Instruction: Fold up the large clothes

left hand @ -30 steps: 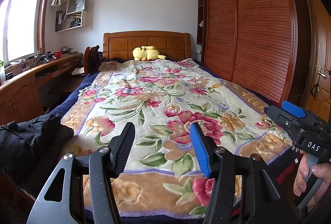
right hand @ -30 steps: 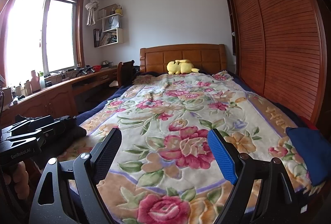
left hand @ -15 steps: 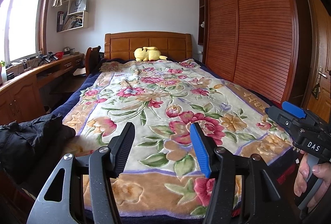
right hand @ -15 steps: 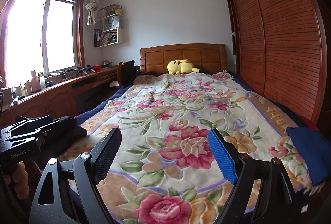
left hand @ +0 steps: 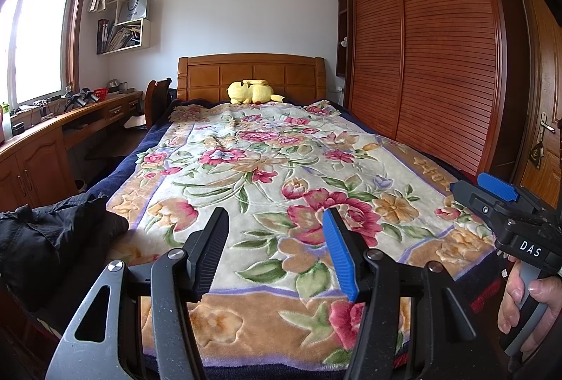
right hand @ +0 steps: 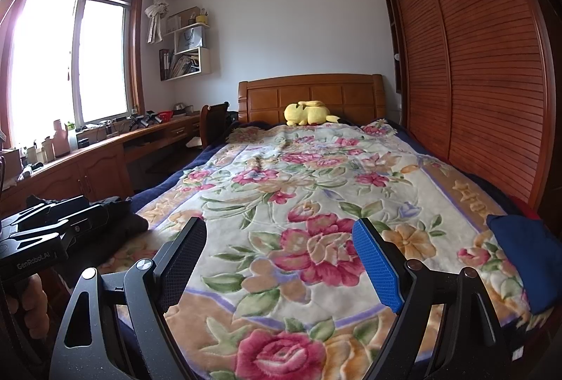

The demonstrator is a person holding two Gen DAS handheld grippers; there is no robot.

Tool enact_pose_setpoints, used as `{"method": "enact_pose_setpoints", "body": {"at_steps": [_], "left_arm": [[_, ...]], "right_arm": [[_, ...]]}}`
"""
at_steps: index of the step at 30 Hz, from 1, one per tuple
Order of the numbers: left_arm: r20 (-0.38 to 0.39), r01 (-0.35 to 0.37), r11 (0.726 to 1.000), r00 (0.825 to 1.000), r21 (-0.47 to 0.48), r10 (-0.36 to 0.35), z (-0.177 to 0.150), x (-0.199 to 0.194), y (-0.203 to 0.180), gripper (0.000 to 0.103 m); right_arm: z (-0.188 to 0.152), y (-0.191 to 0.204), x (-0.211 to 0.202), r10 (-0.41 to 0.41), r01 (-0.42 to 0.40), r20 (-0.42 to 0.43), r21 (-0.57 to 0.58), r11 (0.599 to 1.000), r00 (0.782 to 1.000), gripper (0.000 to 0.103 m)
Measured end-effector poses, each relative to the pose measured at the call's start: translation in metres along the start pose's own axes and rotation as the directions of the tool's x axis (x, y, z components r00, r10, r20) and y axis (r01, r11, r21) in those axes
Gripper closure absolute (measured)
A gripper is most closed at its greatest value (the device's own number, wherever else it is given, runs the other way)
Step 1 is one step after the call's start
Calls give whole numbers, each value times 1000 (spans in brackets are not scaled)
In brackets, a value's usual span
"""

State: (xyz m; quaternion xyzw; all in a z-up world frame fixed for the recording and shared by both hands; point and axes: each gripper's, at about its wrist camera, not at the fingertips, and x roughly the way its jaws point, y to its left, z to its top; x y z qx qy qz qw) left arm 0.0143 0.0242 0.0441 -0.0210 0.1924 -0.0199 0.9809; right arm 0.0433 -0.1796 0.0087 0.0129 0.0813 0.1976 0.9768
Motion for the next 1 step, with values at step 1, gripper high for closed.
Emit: {"method": "enact_pose_setpoints", "body": {"at_steps": [1], "left_arm": [[0,0,1000,1000,1,0,0,1,-1,46]], "right_arm": [[0,0,0,0,0,0,1,1000,1000,17]]}}
